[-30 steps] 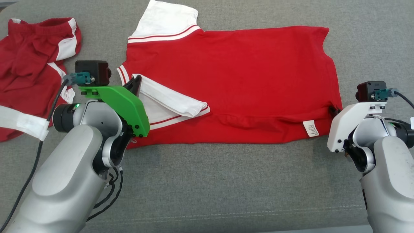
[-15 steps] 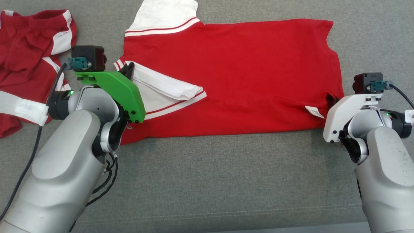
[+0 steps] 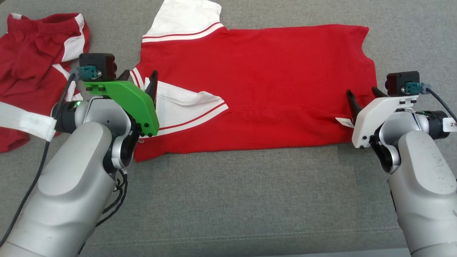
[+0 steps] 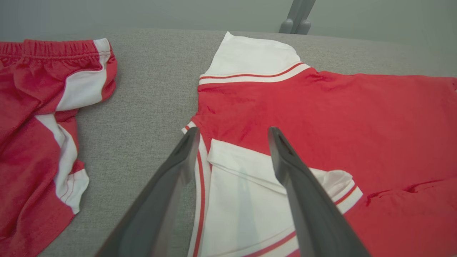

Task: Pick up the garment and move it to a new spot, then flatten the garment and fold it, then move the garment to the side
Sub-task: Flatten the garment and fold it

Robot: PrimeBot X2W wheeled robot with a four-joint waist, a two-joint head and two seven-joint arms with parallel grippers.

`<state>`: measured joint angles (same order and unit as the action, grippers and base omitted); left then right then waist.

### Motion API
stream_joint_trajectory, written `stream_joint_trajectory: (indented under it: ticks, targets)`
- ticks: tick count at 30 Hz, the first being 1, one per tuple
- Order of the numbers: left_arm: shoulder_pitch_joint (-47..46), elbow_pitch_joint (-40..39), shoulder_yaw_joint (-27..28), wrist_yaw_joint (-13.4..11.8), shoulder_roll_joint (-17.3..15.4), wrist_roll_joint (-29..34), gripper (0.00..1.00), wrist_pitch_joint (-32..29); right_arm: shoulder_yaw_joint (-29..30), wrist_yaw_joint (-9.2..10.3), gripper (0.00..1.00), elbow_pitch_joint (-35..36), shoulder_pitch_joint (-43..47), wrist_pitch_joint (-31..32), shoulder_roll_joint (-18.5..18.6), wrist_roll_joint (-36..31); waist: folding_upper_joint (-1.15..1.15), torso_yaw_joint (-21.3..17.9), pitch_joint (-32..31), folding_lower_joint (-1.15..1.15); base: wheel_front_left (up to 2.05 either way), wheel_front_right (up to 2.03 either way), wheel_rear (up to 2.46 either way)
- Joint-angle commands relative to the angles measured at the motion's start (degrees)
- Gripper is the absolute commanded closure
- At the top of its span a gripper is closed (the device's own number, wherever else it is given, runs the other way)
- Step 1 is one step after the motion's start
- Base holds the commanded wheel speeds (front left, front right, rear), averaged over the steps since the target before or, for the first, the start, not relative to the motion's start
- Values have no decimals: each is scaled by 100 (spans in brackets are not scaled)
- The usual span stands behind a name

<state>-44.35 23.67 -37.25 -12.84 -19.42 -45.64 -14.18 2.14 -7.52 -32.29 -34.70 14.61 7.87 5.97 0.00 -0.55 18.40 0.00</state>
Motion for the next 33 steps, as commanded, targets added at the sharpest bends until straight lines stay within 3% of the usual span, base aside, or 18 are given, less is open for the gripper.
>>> stream_joint_trajectory:
  ticks: [1, 8, 14, 17, 26, 33]
  targets:
    - [-3, 35, -5, 34, -25, 76, 0, 76, 3, 6, 0, -53, -63, -143, 23, -33, 0, 8, -38, 0, 0, 0, 0]
    - [439, -62, -95, 29, -212, 207, 0, 441, -73, 7, 0, -28, 80, -594, 152, 27, 0, 48, -267, 0, 0, 0, 0]
    - [1174, -387, -272, -157, -381, 320, 0, 646, -15, 7, 0, 272, 547, -619, 357, -26, 0, 66, -470, 0, 0, 0, 0]
    - [1623, -612, -399, -384, -451, 383, 0, 650, 182, 7, 0, 478, 893, -547, 384, -114, 0, 61, -511, 0, 0, 0, 0]
    - [1919, -572, -423, -683, -437, 405, 0, 714, 317, 7, 0, 456, 1213, -366, 168, -259, 0, 32, -387, 0, 0, 0, 0]
    - [1840, -482, -453, -667, -378, 353, 0, 639, 350, 7, 0, 345, 1249, -220, 79, -252, 0, 45, -356, 0, 0, 0, 0]
